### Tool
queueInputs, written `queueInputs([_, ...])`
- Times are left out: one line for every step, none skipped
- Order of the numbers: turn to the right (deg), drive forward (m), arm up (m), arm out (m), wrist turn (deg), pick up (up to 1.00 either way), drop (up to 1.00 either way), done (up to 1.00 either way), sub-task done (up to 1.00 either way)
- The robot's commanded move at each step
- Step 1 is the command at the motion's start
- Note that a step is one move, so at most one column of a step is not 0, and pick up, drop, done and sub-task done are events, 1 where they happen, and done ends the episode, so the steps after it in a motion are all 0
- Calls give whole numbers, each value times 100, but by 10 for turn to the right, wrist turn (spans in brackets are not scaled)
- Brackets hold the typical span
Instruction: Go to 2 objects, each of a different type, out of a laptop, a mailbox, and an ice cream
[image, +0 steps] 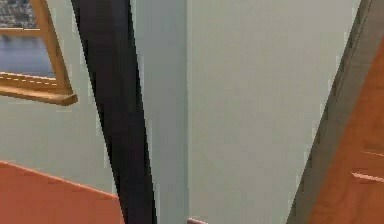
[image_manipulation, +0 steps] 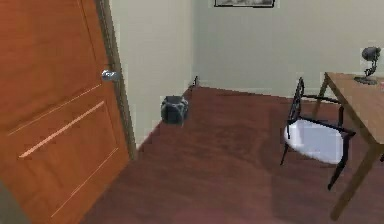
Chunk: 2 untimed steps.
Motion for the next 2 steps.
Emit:
queueInputs([-450,0,0,0,0,0,0,0,0])
queueInputs([-240,0,0,0,0,0,0,0,0])
